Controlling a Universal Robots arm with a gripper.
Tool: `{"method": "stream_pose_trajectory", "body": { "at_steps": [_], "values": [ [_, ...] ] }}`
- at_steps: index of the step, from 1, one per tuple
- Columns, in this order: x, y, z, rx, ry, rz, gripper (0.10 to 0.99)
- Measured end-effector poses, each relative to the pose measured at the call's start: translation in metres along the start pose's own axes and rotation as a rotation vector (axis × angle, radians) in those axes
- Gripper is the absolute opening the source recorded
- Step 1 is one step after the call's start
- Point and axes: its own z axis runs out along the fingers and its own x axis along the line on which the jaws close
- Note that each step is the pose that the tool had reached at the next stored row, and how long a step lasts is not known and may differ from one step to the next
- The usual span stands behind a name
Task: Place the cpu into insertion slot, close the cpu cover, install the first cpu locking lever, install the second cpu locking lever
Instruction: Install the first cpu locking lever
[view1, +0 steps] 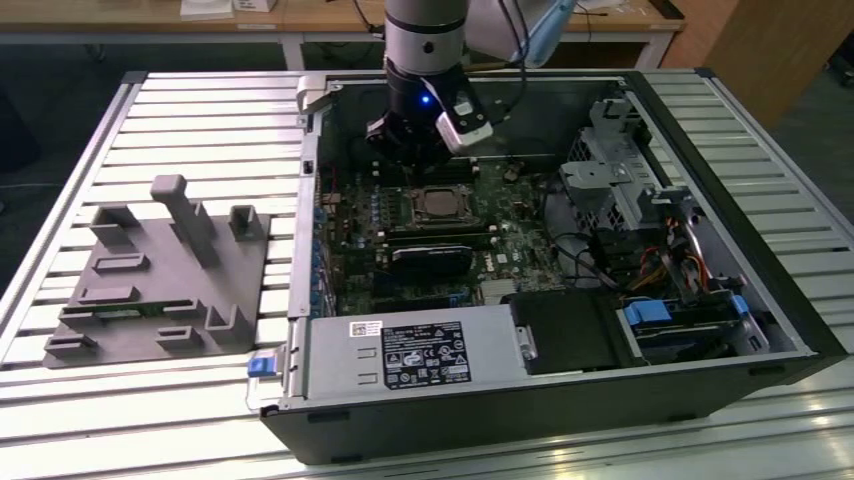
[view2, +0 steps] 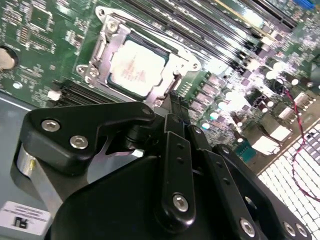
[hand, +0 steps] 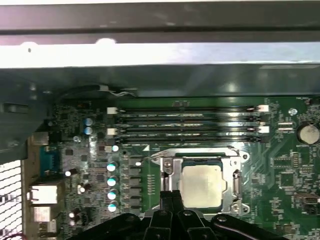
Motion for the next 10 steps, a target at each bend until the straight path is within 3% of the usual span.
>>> {"method": "stream_pose_trajectory", "body": {
  "at_steps": [10],
  "values": [
    [0.0186, -0.0006, -0.0001, 0.0, -0.0026, 0.0, 0.114]
  ]
}}
